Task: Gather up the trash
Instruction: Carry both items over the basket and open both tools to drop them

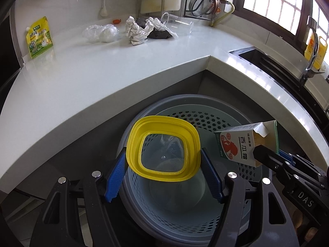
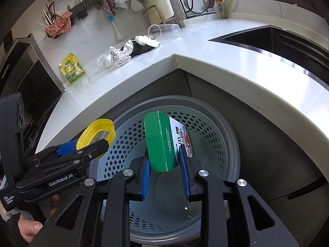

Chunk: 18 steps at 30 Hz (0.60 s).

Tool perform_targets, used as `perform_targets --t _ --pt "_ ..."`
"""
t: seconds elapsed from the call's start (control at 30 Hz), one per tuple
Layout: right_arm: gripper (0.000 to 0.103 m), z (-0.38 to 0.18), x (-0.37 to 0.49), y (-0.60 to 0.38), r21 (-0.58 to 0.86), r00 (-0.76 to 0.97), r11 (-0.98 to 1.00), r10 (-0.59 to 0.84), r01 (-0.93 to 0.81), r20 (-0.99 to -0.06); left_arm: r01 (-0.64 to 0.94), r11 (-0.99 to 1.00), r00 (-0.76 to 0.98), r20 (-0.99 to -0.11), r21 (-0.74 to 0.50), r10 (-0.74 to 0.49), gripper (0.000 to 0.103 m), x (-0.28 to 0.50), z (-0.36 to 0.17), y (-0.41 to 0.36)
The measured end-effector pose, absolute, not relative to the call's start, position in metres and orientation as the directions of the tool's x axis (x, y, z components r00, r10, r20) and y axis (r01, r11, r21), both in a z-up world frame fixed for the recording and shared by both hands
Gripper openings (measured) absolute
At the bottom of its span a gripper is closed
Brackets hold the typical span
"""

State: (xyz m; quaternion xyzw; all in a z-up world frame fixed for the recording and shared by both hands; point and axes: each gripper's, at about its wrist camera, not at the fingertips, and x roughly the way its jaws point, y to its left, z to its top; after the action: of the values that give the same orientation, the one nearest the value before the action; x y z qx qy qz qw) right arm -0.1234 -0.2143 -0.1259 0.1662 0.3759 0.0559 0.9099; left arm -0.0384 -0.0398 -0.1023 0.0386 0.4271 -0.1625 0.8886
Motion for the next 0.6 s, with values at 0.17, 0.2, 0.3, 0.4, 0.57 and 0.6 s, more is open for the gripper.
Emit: perform_targets --t 0.17,0.2,0.3,0.4,0.57,0.6 --pt "0.025 -0.130 -0.121 -0.213 0.343 0.702 0.939 0.230 0.021 -0.674 0.319 0.945 0.570 -0.782 -0.072 -0.252 0.067 -0.036 -0.109 -0.040" --pt "0.025 -0.131 -0.120 -0.213 0.344 0.699 0.939 0.231 0.023 -0.677 0.319 0.945 0.566 -0.785 -0.073 -0.251 0.067 -0.035 -0.110 -0.040" --pt "0.025 -0.133 -0.119 -0.213 0.344 0.693 0.939 0.232 0.025 -0.683 0.319 0.945 0.561 -0.789 -0.074 -0.251 0.068 -0.036 -0.113 -0.040" --pt "0.025 -0.134 -0.117 -0.212 0.341 0.689 0.940 0.233 0.022 -0.686 0.317 0.945 0.559 -0.790 -0.077 -0.252 0.068 -0.035 -0.114 -0.039" --pt "0.025 -0.136 -0.114 -0.214 0.342 0.685 0.939 0.232 0.026 -0.691 0.312 0.946 0.548 -0.798 -0.084 -0.252 0.069 -0.035 -0.117 -0.039" --pt "0.025 -0.136 -0.114 -0.214 0.343 0.684 0.939 0.233 0.028 -0.692 0.312 0.946 0.546 -0.799 -0.084 -0.251 0.069 -0.035 -0.117 -0.039"
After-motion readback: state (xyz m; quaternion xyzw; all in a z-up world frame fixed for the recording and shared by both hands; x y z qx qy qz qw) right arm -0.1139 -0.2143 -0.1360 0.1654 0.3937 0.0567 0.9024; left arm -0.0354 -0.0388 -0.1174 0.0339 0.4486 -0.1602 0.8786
